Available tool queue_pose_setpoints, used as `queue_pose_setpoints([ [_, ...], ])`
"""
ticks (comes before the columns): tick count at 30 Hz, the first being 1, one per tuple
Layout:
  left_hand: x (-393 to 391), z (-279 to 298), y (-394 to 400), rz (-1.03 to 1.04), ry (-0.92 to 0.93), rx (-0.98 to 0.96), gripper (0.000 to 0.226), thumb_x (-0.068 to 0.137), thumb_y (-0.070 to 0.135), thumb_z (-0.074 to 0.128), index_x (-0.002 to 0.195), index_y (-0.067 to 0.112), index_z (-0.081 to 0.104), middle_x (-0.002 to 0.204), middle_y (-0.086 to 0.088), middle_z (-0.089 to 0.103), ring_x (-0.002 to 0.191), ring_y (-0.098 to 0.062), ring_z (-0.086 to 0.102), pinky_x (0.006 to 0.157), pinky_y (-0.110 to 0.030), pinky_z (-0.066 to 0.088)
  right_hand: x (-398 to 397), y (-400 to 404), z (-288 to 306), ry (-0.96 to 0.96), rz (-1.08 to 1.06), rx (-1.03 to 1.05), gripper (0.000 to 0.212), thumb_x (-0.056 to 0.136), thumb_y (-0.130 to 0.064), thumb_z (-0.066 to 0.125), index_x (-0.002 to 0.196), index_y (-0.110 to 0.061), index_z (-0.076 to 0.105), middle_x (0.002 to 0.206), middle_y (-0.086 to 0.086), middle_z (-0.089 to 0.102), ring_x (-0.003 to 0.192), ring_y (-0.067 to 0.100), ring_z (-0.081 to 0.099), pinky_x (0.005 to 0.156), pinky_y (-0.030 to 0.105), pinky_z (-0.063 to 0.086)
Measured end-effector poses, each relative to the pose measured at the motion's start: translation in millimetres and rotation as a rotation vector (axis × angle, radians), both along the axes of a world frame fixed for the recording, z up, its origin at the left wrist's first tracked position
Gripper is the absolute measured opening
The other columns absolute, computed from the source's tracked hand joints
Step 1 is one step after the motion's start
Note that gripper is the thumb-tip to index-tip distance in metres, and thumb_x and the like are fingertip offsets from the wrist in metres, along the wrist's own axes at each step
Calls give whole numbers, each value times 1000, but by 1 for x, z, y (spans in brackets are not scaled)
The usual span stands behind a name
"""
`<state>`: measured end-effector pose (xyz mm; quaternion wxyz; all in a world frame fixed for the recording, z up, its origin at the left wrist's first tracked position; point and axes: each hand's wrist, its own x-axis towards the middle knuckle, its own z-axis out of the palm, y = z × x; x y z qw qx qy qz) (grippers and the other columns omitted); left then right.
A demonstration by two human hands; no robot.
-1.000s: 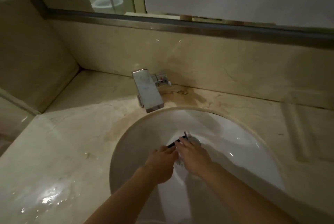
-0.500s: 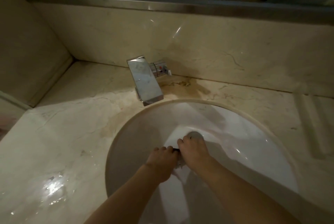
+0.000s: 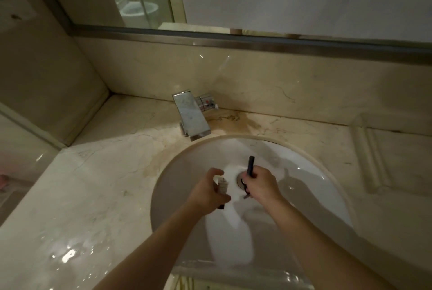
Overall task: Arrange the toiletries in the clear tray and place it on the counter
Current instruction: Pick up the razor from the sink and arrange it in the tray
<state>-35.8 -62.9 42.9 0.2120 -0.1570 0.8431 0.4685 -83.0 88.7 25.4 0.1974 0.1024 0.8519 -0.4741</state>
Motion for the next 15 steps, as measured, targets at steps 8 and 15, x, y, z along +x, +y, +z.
queue_pose_setpoints([
  [8,42,50,7,328,61,577,36,81,-11,64,99,19,55,96,-18,66,78,-25,64,60,-23,52,49,24,68,-36,-243,-379,7,91,-10,56,90,-10,64,71,10,62,57,18,55,54,26,47],
  [15,81,87,18,308,75,816,41,78,-21,58,103,11,57,96,-17,68,87,-28,62,80,-32,57,109,46,97,-59,-323,-619,11,91,-14,58,89,-11,68,74,8,63,62,19,56,53,26,43],
])
